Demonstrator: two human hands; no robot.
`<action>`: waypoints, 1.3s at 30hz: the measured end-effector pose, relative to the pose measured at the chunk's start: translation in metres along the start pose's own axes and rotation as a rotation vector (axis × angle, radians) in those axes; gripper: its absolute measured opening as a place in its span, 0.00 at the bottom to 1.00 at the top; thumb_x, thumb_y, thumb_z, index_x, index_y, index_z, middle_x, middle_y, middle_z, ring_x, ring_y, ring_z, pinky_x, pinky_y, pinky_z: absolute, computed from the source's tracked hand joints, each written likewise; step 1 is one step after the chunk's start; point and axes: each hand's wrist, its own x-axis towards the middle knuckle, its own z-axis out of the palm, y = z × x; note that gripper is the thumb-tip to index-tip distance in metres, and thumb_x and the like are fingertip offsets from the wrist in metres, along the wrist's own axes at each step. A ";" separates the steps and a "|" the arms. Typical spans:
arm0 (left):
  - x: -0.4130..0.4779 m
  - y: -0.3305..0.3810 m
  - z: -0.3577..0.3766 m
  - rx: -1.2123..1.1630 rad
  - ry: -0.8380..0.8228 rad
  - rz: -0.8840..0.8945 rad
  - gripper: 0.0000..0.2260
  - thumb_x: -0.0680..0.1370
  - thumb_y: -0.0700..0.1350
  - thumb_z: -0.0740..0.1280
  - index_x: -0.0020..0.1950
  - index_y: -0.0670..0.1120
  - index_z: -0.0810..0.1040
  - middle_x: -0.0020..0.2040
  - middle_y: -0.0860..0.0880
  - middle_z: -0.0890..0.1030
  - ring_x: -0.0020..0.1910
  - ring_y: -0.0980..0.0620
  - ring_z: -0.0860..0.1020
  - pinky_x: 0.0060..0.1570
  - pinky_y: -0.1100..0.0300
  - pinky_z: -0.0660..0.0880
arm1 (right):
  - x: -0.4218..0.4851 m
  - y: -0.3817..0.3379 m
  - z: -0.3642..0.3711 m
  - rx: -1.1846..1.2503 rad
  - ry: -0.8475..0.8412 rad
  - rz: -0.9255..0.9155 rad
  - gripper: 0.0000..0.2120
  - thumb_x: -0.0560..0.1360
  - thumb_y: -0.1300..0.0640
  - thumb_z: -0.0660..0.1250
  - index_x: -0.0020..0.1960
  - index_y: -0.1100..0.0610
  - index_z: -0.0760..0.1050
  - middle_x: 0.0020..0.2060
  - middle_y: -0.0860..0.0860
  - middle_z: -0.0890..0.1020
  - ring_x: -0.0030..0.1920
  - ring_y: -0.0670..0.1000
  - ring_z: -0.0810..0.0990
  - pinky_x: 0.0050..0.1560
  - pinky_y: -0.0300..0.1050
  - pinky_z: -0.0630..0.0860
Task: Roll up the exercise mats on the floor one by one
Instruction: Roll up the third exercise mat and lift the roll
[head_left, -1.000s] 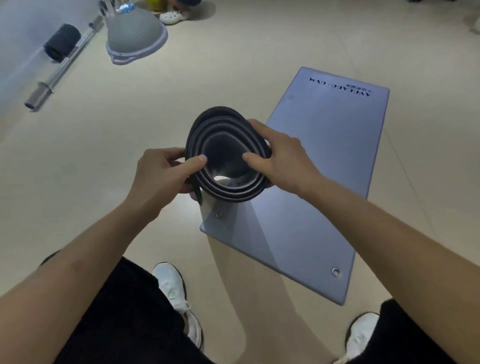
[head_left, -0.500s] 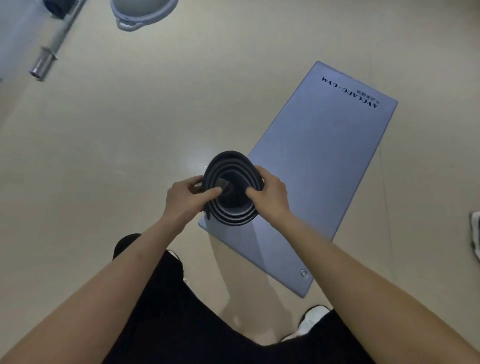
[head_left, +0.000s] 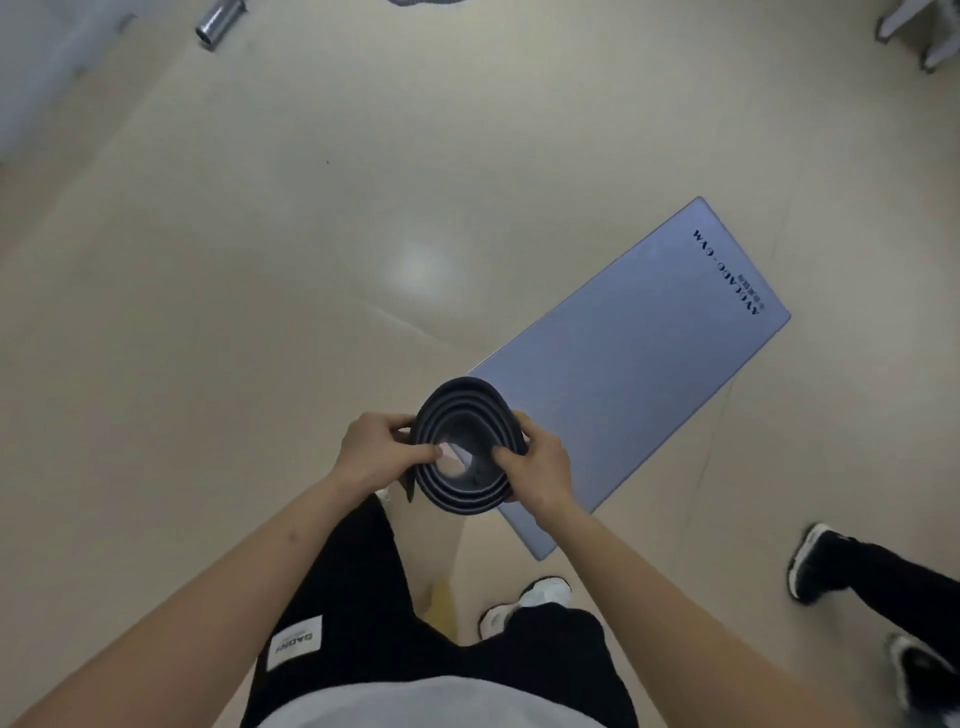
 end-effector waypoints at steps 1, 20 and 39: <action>-0.008 -0.001 -0.018 -0.005 -0.003 -0.019 0.22 0.62 0.51 0.82 0.54 0.58 0.85 0.44 0.53 0.89 0.44 0.51 0.87 0.52 0.45 0.84 | -0.009 -0.015 0.007 0.004 -0.019 0.023 0.21 0.76 0.59 0.69 0.64 0.41 0.78 0.44 0.47 0.86 0.42 0.53 0.87 0.37 0.58 0.86; -0.103 0.008 -0.280 -0.250 0.529 0.019 0.22 0.68 0.45 0.82 0.61 0.55 0.85 0.39 0.70 0.82 0.43 0.72 0.80 0.59 0.54 0.81 | -0.010 -0.293 0.181 -0.262 -0.323 -0.457 0.27 0.70 0.59 0.70 0.63 0.33 0.77 0.45 0.43 0.86 0.46 0.46 0.85 0.49 0.55 0.83; -0.036 0.061 -0.557 -0.631 0.973 -0.084 0.13 0.66 0.49 0.81 0.45 0.62 0.84 0.43 0.58 0.88 0.46 0.59 0.85 0.56 0.50 0.82 | 0.120 -0.629 0.412 -0.663 -0.757 -0.841 0.25 0.68 0.62 0.72 0.60 0.38 0.78 0.31 0.41 0.81 0.30 0.43 0.77 0.31 0.35 0.73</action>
